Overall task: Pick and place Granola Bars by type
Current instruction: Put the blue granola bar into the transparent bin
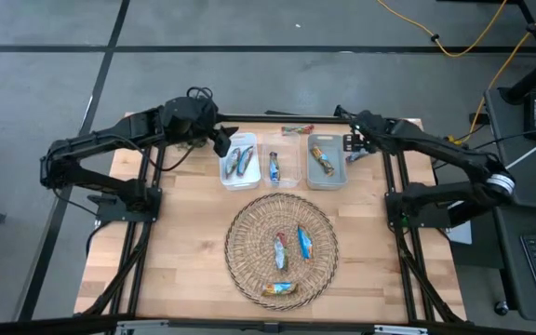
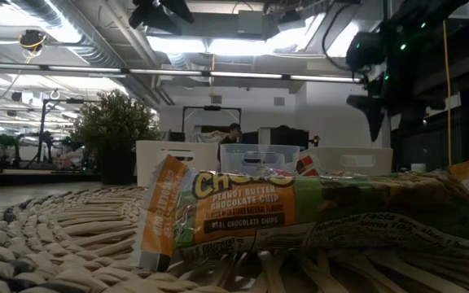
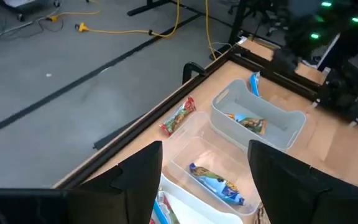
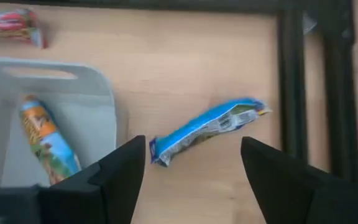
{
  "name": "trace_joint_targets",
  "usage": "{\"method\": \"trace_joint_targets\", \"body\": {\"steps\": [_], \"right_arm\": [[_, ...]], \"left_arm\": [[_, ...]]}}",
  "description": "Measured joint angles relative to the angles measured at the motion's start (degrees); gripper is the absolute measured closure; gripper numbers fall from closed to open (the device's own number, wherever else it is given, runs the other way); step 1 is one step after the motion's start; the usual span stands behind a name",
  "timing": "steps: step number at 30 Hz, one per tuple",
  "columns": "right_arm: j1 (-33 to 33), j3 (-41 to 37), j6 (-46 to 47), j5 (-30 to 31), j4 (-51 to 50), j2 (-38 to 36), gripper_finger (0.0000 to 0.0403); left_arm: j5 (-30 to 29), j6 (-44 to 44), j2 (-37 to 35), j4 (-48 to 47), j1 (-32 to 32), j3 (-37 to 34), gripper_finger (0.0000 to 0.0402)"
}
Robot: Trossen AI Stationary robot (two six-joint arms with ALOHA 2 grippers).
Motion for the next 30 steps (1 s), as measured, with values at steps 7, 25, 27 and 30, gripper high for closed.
{"method": "trace_joint_targets", "body": {"steps": [7,25,27,30], "right_arm": [[-3.9,-0.1,3.8,-1.5,7.2,6.2,0.0136],[-8.0,-0.6,16.9,-4.8,1.2,9.5,0.0109],[-8.3,-1.4,18.2,-6.0,2.5,11.0,0.0109],[-9.2,-3.0,18.6,-8.5,6.3,13.5,0.0109]], "left_arm": [[0.1,5.7,0.0,0.0,0.0,0.0,0.0174],[3.4,16.1,0.0,0.0,0.0,0.0,0.0174],[3.3,17.0,0.0,0.0,0.0,0.0,0.0174],[4.1,17.6,0.0,0.0,0.0,0.0,0.0174]]}}
